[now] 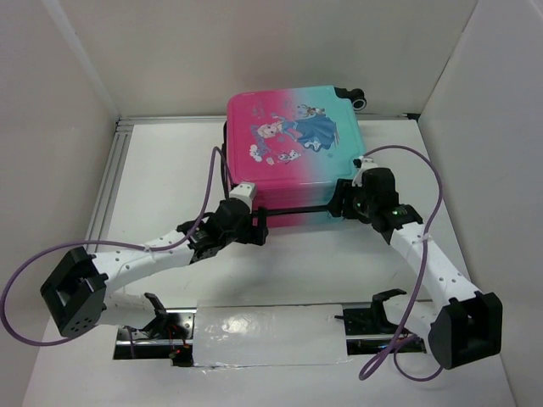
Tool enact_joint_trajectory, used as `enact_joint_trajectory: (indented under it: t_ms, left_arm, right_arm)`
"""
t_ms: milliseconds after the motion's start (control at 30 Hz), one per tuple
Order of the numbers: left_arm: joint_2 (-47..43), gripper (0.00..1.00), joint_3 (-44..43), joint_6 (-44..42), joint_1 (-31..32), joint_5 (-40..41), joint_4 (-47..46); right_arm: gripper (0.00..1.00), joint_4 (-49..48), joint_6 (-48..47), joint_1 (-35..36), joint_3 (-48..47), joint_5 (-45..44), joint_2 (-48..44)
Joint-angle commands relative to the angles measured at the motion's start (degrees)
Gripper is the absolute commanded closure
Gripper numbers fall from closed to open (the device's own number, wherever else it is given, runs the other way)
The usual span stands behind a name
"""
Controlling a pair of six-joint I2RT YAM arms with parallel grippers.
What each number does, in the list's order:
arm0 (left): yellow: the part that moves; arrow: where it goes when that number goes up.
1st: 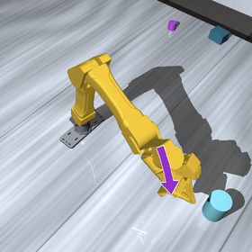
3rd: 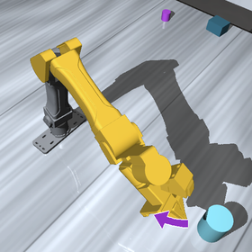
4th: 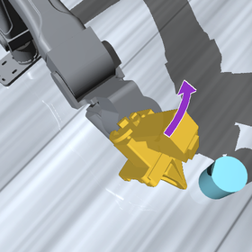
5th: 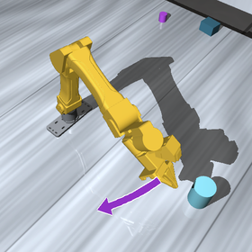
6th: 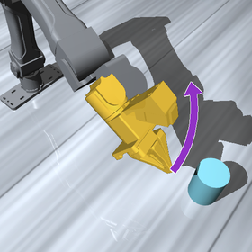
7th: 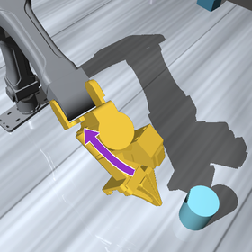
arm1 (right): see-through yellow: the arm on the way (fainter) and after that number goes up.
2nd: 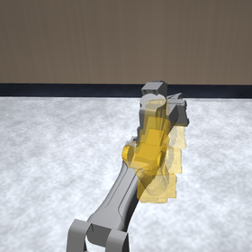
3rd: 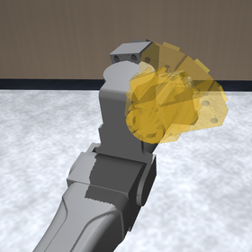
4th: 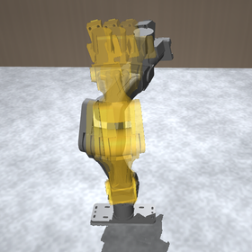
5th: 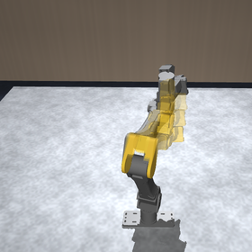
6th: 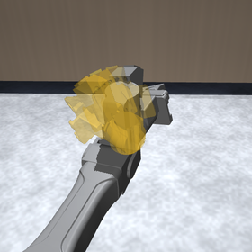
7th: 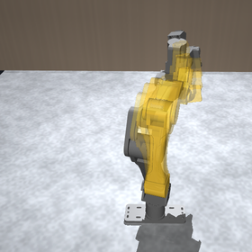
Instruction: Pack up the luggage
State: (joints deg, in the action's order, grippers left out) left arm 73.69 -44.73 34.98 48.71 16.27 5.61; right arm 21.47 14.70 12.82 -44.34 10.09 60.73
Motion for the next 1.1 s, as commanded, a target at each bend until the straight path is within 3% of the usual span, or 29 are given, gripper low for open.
enact_joint_trajectory:
  t_ms: [0,133,467,733,1067]
  left_arm:
    - [1.2,0.09,-2.3,1.0,-0.2,1.1,-4.7]
    - [2.4,0.09,-2.8,1.0,-0.7,1.1,-5.9]
    - [5.6,0.12,-4.4,2.5,-0.1,3.5,-7.0]
    - [7.2,0.13,-4.4,3.2,0.4,4.0,-8.4]
    - [9.9,0.14,-6.8,3.2,1.0,6.6,-8.4]
  right_arm:
    - [0.38,-14.2,-4.7,1.7,-3.8,0.2,-3.5]
    - [0.38,-13.1,-4.1,3.5,-1.4,0.8,-4.9]
    - [0.44,-14.5,1.4,9.2,8.4,-12.0,-7.2]
    - [0.49,-15.6,4.7,12.4,13.2,-16.2,-9.1]
    - [0.52,-18.5,4.2,14.8,13.8,-23.5,-4.9]
